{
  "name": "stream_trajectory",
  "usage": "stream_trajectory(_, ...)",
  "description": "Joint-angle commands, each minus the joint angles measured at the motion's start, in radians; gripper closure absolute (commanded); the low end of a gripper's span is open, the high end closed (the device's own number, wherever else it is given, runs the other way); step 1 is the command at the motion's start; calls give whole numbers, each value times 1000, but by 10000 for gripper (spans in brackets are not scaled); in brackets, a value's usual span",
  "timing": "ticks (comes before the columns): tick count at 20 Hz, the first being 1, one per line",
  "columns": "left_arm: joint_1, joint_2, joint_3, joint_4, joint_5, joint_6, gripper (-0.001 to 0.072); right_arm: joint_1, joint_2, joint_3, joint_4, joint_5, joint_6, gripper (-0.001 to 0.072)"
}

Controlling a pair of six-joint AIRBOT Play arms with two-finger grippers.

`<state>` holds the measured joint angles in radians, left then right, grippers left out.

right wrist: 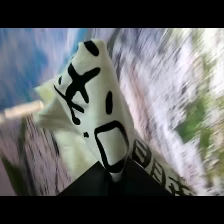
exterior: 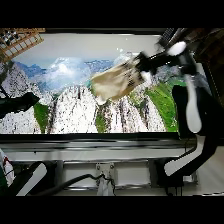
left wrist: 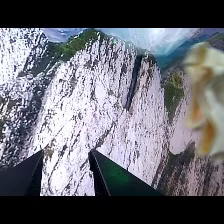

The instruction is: Fold the clothes and pants, and hang the long-sleeved shirts on hangers.

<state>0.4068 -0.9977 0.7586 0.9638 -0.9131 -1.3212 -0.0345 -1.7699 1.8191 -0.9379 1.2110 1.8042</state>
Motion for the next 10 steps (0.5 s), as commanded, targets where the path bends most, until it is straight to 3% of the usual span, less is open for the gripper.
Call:
stream_trajectory(1, 0, 1, 0, 0, 0, 0, 409, -210, 60, 125, -49, 28, 88, 690)
stream_trajectory(6, 0, 1, 0, 0, 0, 0, 409, -414, 78, 226, -61, 18, 205, 691)
stream_trajectory(10, 0, 1, 0, 0, 0, 0, 409, -477, 115, 226, -71, 8, 241, 690)
